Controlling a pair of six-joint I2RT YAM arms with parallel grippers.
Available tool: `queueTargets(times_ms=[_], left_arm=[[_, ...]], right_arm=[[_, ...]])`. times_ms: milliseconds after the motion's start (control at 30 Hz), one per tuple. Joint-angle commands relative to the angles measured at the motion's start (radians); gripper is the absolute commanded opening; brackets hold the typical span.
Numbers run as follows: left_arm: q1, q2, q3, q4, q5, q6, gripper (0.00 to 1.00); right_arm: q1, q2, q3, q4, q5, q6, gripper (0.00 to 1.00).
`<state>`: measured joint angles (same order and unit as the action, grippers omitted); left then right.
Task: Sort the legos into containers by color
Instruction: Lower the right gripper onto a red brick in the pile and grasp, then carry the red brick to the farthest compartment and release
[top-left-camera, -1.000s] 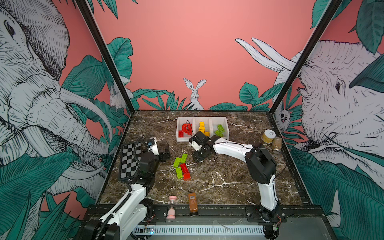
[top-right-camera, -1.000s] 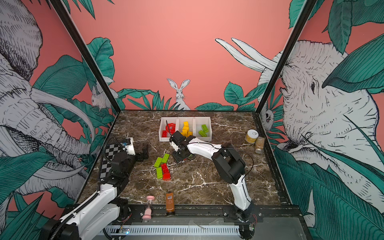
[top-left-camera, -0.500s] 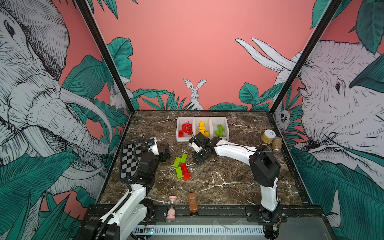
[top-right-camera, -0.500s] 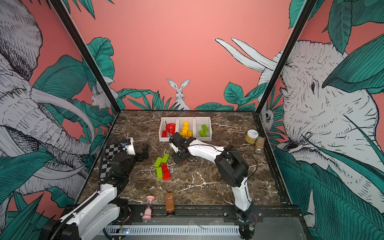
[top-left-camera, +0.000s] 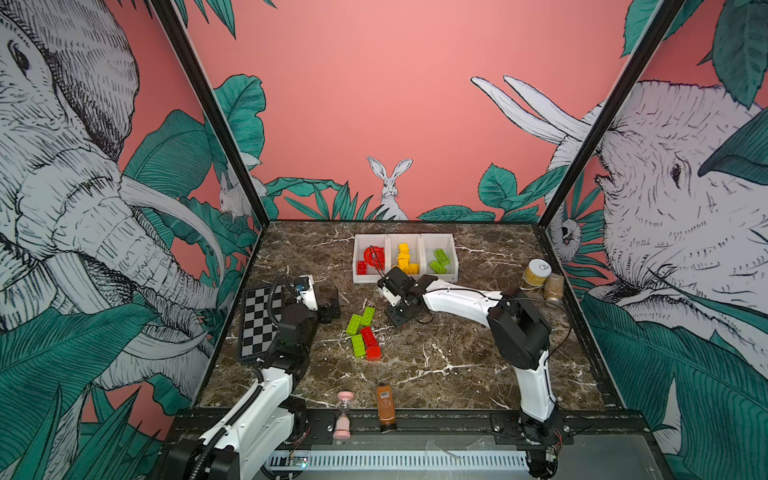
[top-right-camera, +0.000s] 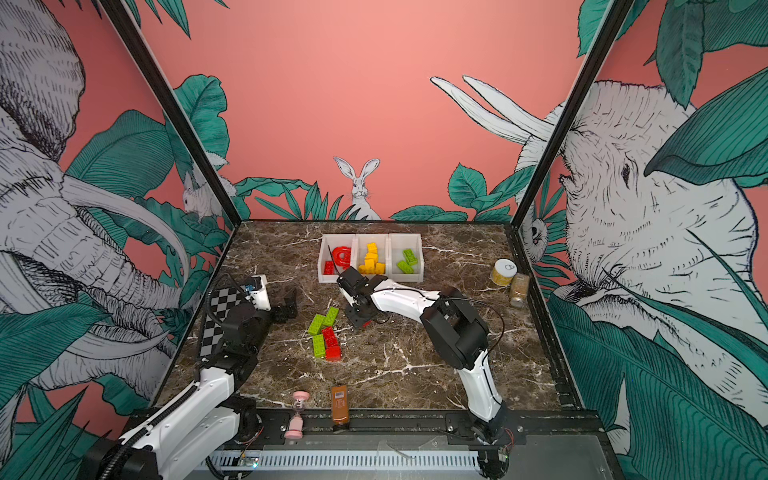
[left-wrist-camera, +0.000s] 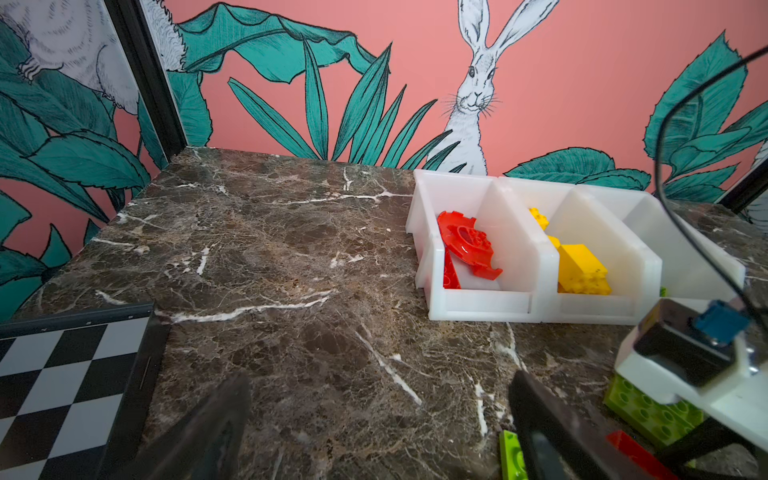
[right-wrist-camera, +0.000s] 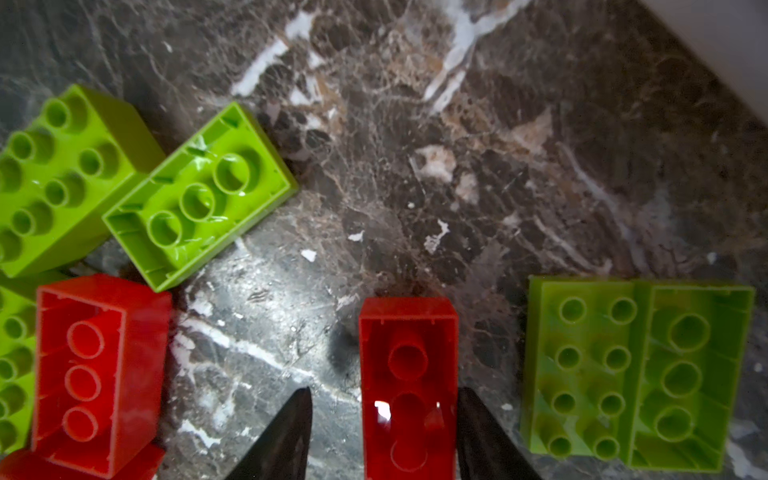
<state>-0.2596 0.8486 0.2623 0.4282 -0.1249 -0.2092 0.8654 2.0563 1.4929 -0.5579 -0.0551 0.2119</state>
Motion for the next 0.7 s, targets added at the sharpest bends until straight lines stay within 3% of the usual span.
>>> queueTargets(times_ms=[0, 333, 667], left_arm=[[-0.004, -0.017, -0.011, 0.000, -0.009, 0.001, 0.98], [-0.003, -0.017, -0.011, 0.000, -0.010, 0.001, 0.98], [-0.004, -0.016, -0.009, -0.001, -0.009, 0.001, 0.98]], right_arm=[[0.005, 0.018, 0.013, 0.005, 0.018, -0.011, 0.51], [0.006, -0.011, -0.002, 0.017, 0.055, -0.008, 0.35], [0.005, -0.080, -0.022, 0.050, 0.060, -0.003, 0.26]])
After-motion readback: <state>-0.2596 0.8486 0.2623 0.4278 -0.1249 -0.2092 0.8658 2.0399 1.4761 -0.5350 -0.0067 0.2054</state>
